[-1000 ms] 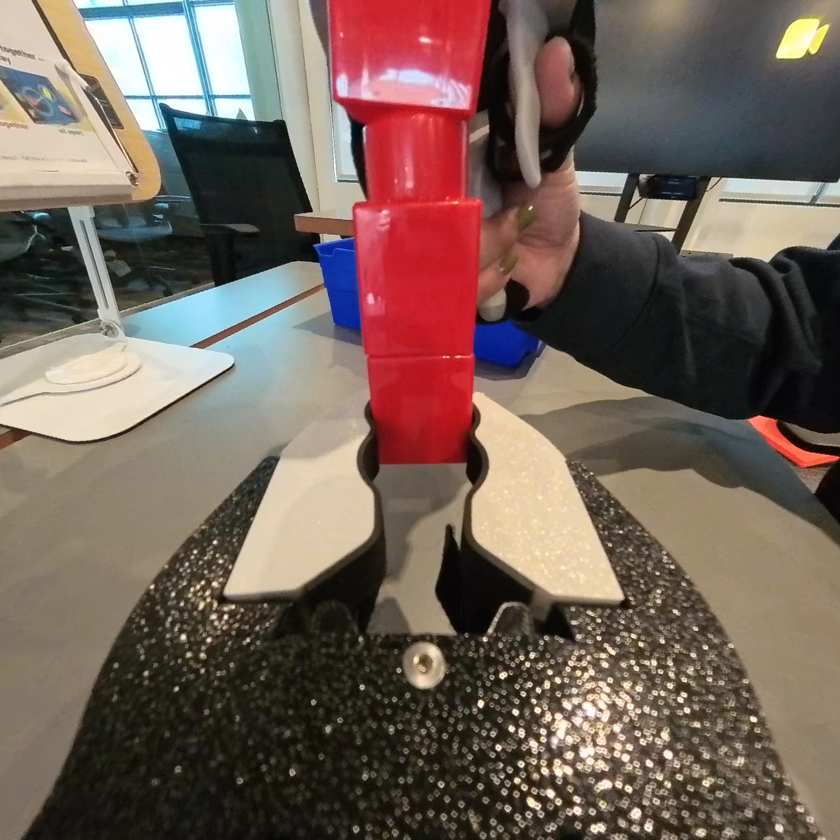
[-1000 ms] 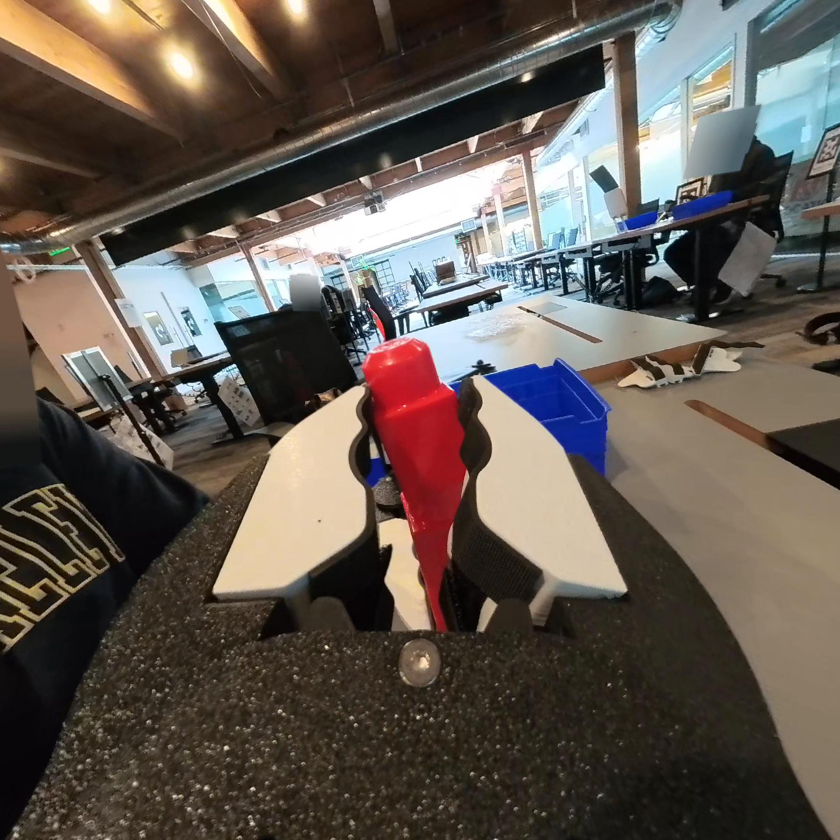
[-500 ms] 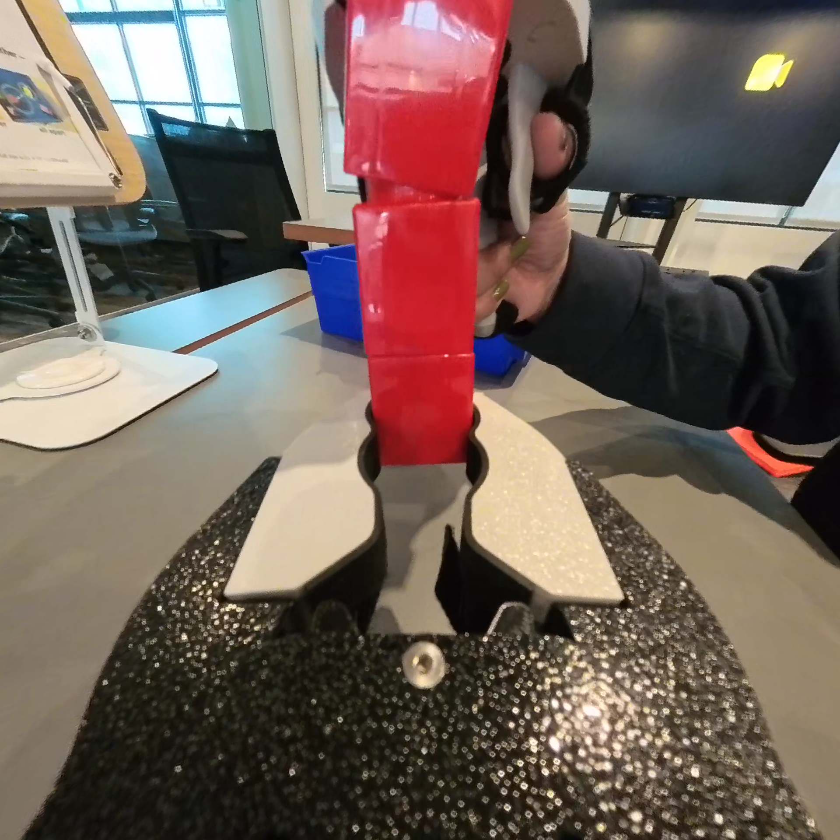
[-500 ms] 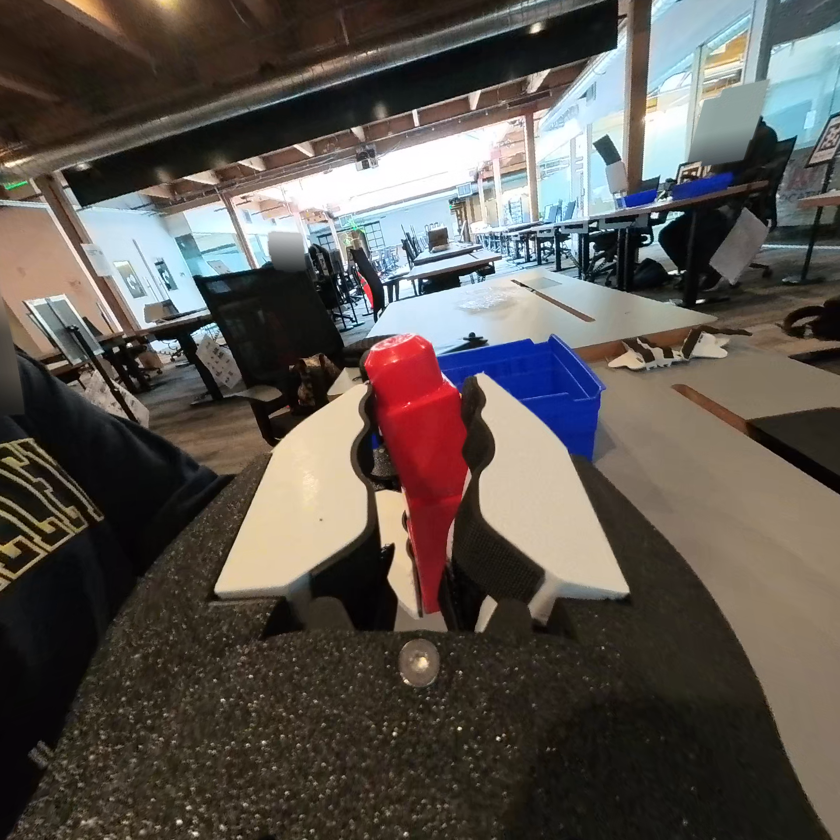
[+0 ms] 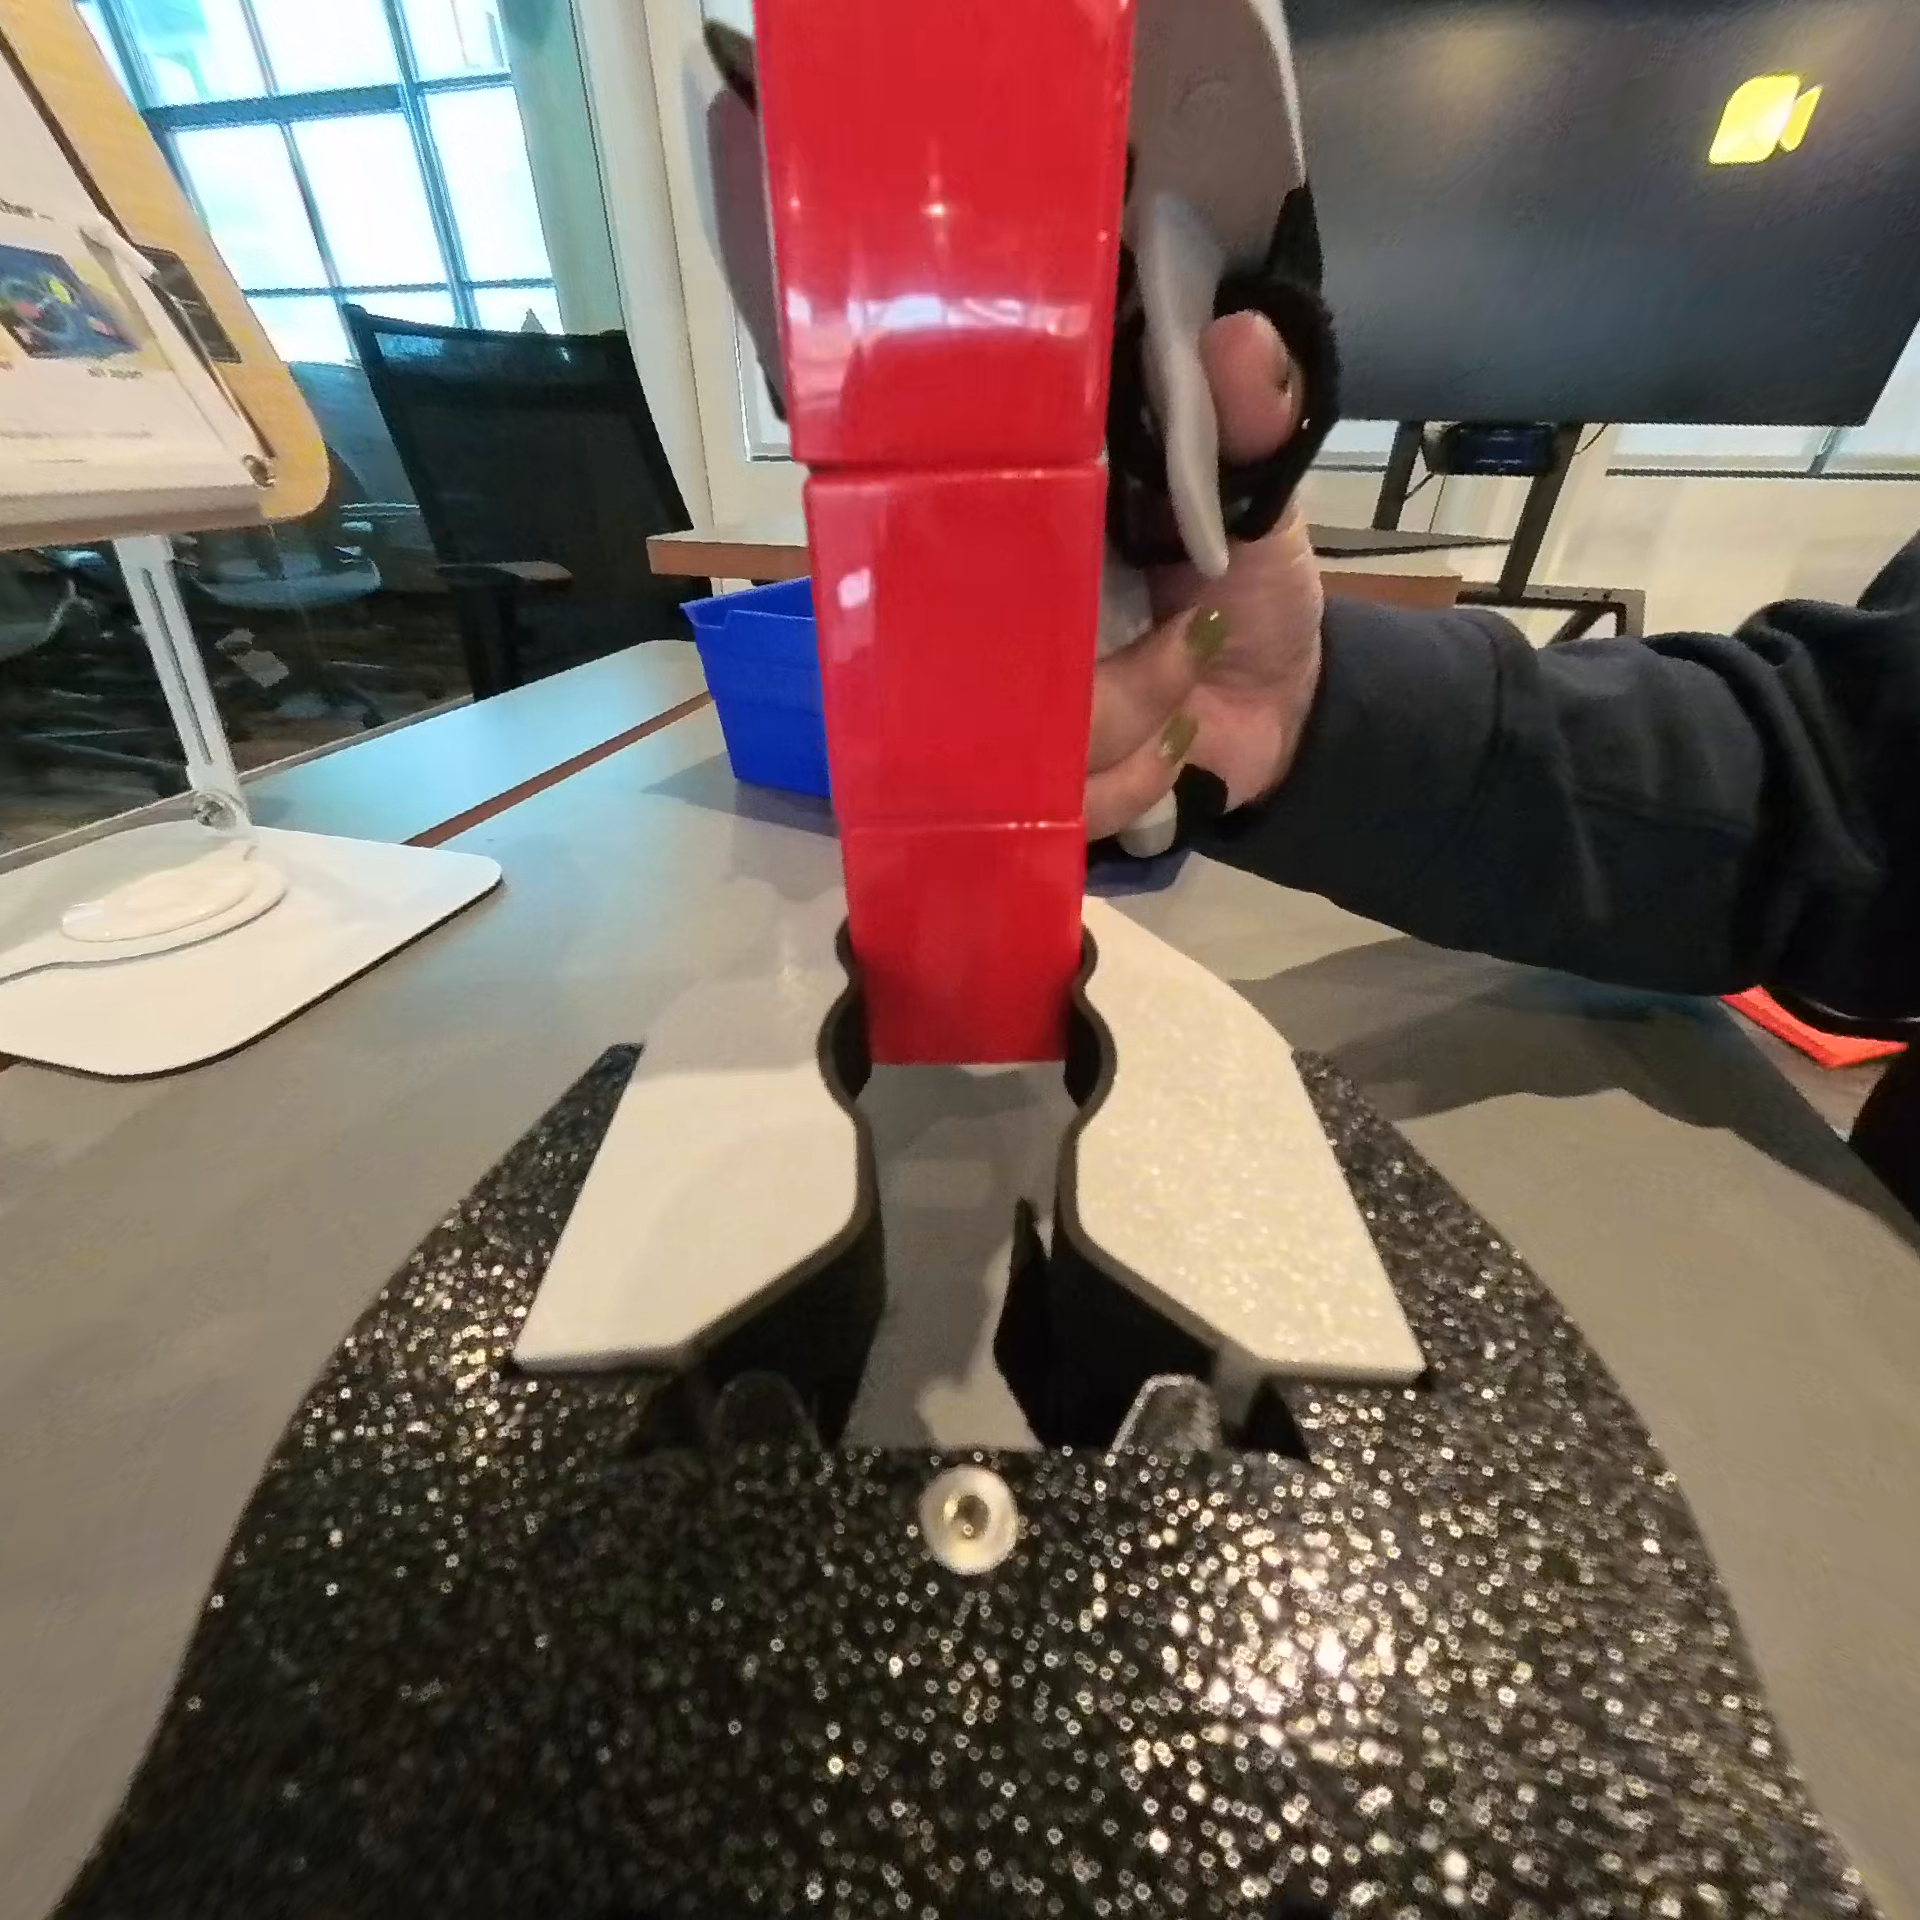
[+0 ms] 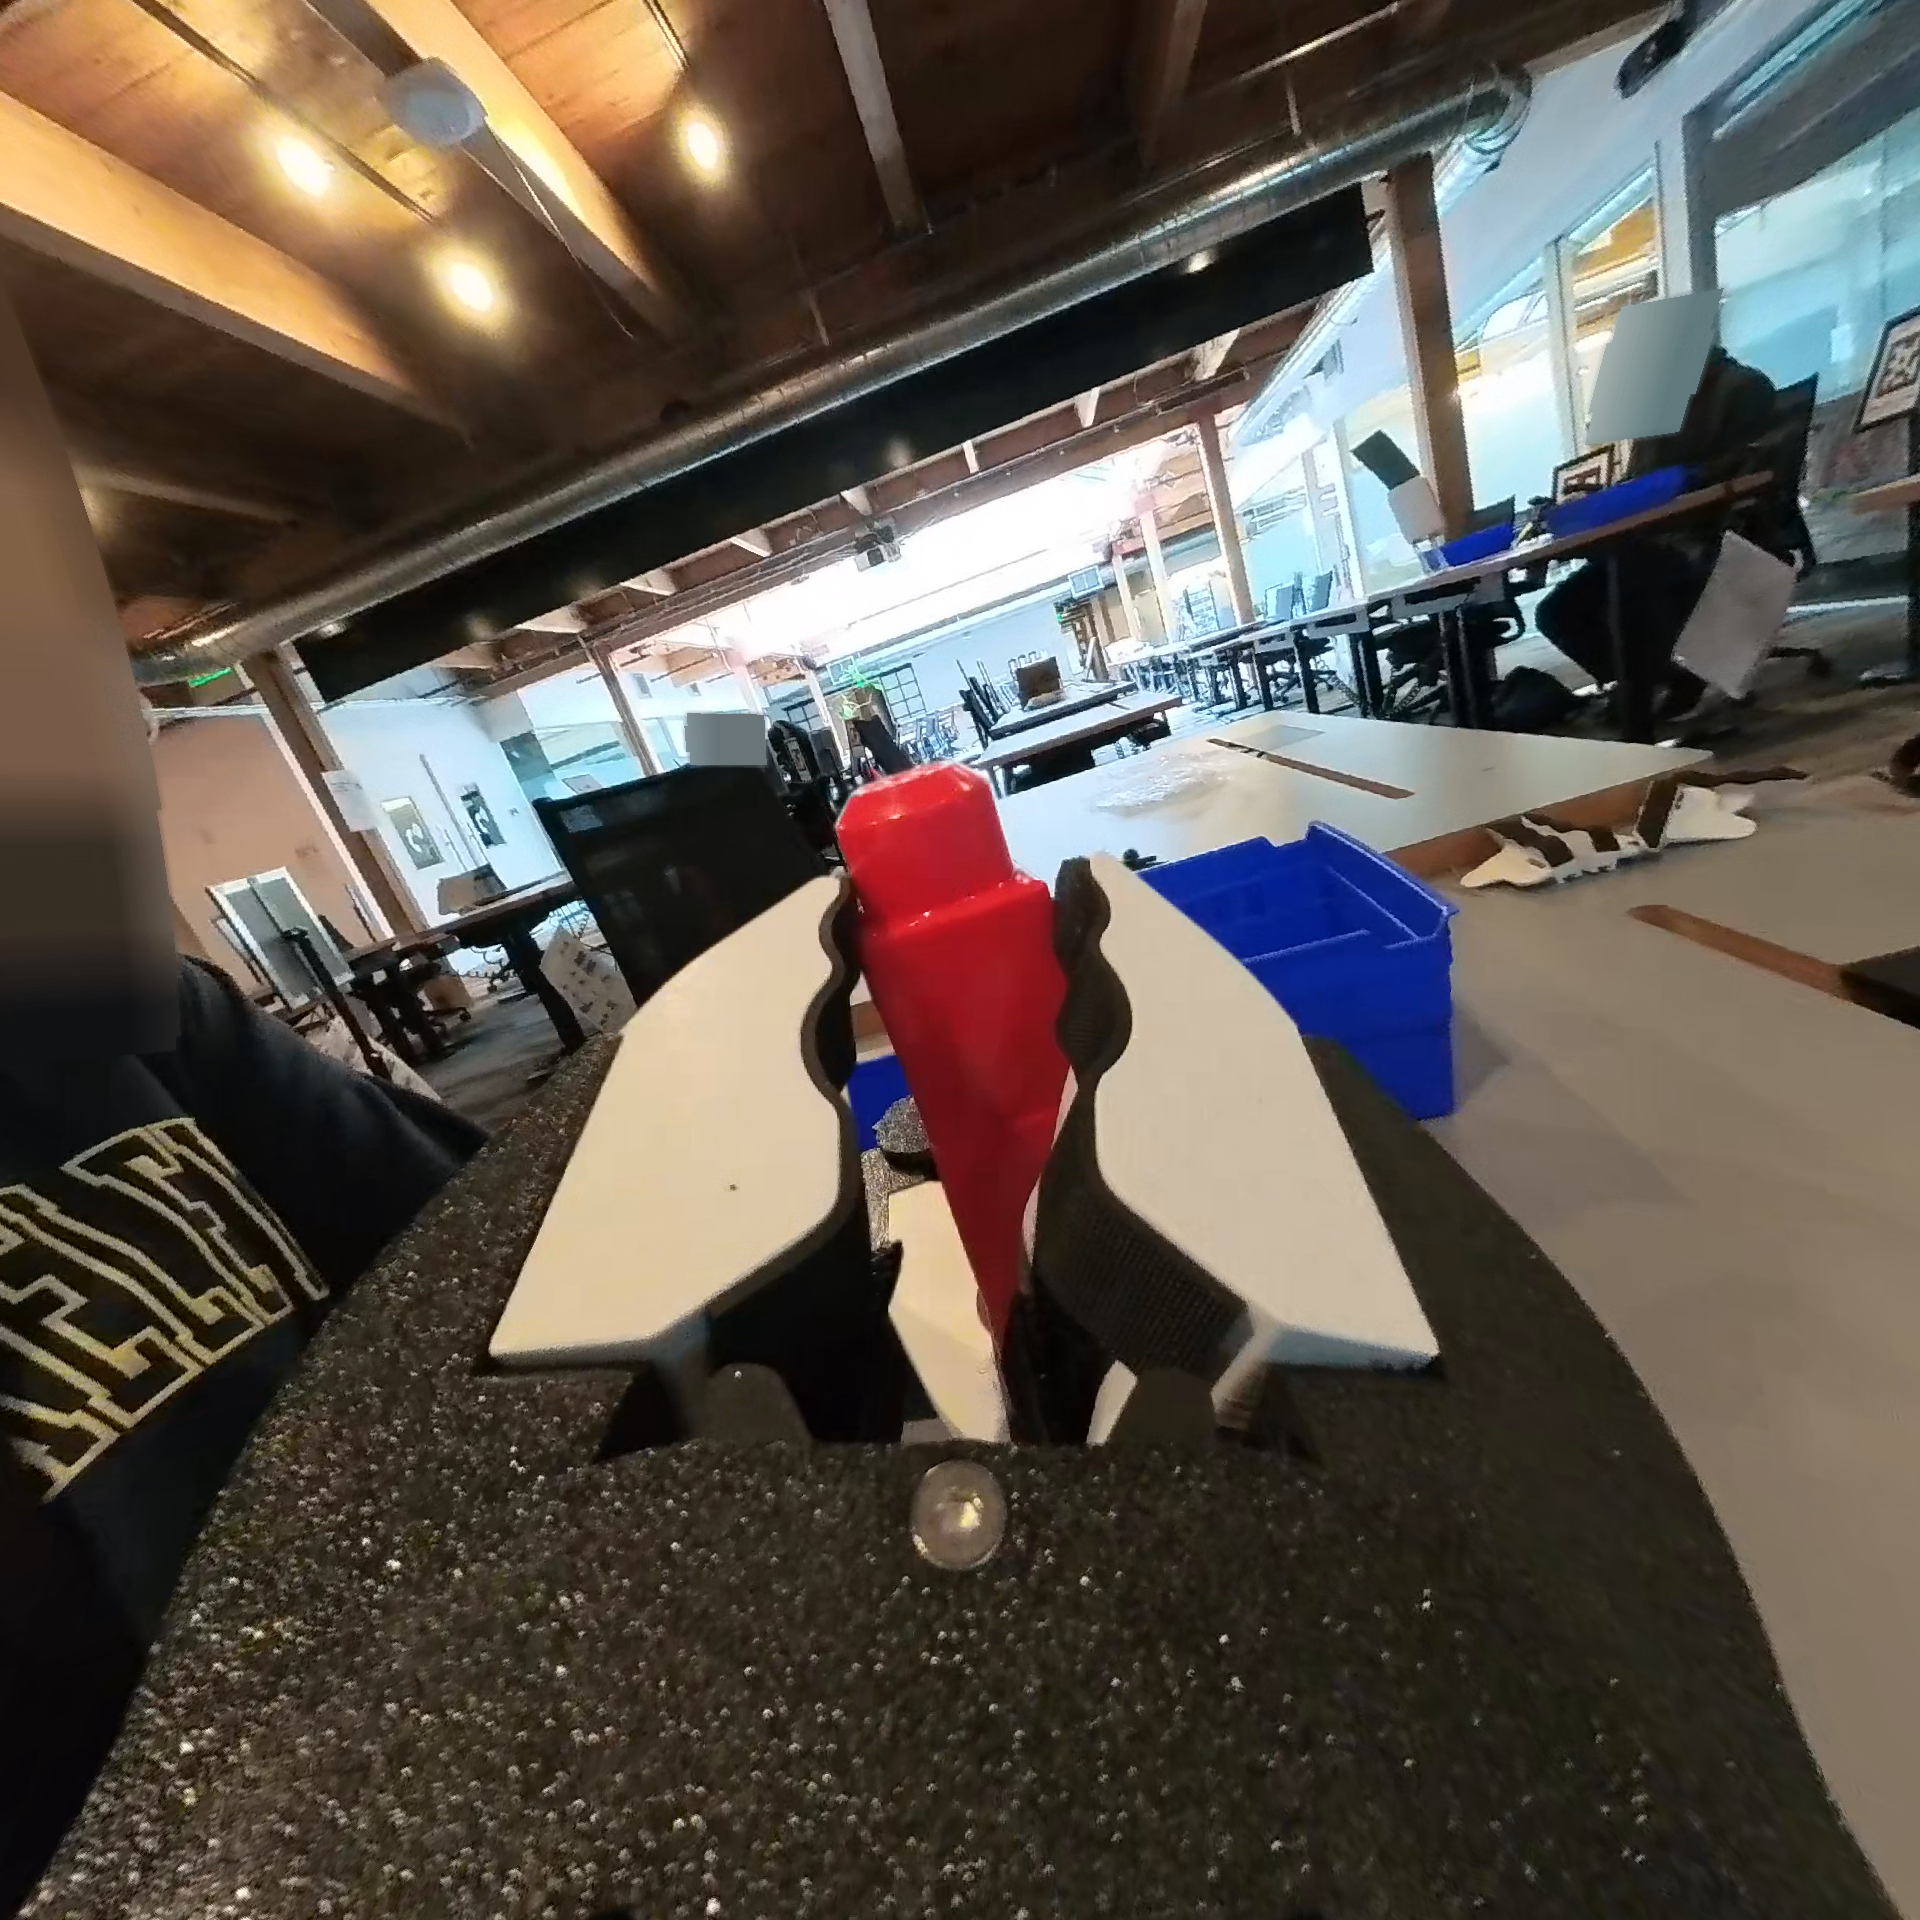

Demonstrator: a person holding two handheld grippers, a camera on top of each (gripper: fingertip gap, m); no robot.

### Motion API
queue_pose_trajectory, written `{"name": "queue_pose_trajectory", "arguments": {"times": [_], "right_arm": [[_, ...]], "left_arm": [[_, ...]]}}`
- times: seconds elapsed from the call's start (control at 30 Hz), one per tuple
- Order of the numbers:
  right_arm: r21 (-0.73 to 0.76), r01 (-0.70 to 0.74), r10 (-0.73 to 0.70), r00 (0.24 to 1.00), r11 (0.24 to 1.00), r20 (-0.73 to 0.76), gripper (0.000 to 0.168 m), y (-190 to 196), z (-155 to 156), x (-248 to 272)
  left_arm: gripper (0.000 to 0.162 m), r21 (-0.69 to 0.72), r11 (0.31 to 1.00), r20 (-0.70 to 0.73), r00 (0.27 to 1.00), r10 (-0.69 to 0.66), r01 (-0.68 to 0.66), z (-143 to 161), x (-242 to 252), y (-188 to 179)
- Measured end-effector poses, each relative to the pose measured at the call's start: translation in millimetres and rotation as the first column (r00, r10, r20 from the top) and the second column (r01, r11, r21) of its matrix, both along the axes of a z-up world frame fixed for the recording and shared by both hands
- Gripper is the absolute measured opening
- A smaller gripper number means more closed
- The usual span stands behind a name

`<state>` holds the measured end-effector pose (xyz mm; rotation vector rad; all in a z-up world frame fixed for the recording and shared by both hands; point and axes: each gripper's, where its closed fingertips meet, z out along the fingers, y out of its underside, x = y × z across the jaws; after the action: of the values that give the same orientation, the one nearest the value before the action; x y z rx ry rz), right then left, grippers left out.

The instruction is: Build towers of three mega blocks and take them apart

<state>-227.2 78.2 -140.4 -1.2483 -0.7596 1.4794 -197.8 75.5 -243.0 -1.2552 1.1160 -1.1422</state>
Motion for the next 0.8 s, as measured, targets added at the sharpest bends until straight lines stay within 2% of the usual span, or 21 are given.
{"name": "queue_pose_trajectory", "arguments": {"times": [0.17, 0.2, 0.23, 0.3, 0.4, 0.5, 0.57, 0.67, 0.73, 0.8], "right_arm": [[0.066, 0.007, -0.014, 0.995, 0.998, 0.1, 0.037, -3.2, -2.8, 3.1], [0.106, 0.017, -0.032, 0.989, 0.994, 0.142, 0.042, -4.0, -2.3, 6.3], [0.145, 0.03, -0.058, 0.978, 0.989, 0.199, 0.057, -4.7, -2.8, 8.9], [0.244, 0.044, -0.129, 0.931, 0.969, 0.342, 0.072, -6.6, -5.3, 14.1], [0.376, -0.014, -0.23, 0.769, 0.927, 0.597, 0.078, -10.6, -17.8, 21.6], [0.448, -0.121, -0.327, 0.521, 0.886, 0.788, 0.073, -11.0, -35.2, 33.6], [0.427, -0.209, -0.337, 0.36, 0.88, 0.87, 0.071, -14.7, -48.8, 41.6], [0.362, -0.309, -0.319, 0.181, 0.879, 0.93, 0.065, -20.8, -66.4, 49.8], [0.344, -0.36, -0.329, 0.105, 0.867, 0.939, 0.059, -22.0, -74.2, 53.1], [0.326, -0.386, -0.32, 0.083, 0.863, 0.944, 0.041, -24.1, -78.4, 51.6]], "left_arm": [[0.034, 0.007, 1.0, -0.05, 0.999, -0.01, 0.01, -4.7, 2.0, -0.9], [0.034, 0.002, 1.0, -0.054, 0.998, -0.012, 0.012, -4.0, 1.9, -1.0], [0.034, 0.005, 1.0, -0.076, 0.997, -0.001, 0.002, -6.0, 1.4, 0.6], [0.034, 0.056, 0.998, -0.159, 0.987, 0.036, -0.027, -16.1, 1.0, 3.7], [0.034, 0.121, 0.992, -0.244, 0.968, 0.051, -0.022, -25.3, 6.6, -0.2], [0.034, 0.183, 0.983, -0.322, 0.944, 0.069, -0.009, -35.3, 10.7, -3.3], [0.035, 0.198, 0.98, -0.348, 0.935, 0.065, 0.005, -39.3, 12.5, -5.6], [0.035, 0.207, 0.978, -0.358, 0.932, 0.054, 0.022, -40.2, 13.5, -8.4], [0.035, 0.207, 0.978, -0.359, 0.932, 0.045, 0.032, -39.9, 13.7, -10.1], [0.035, 0.218, 0.975, -0.367, 0.929, 0.039, 0.045, -41.1, 14.0, -12.0]]}}
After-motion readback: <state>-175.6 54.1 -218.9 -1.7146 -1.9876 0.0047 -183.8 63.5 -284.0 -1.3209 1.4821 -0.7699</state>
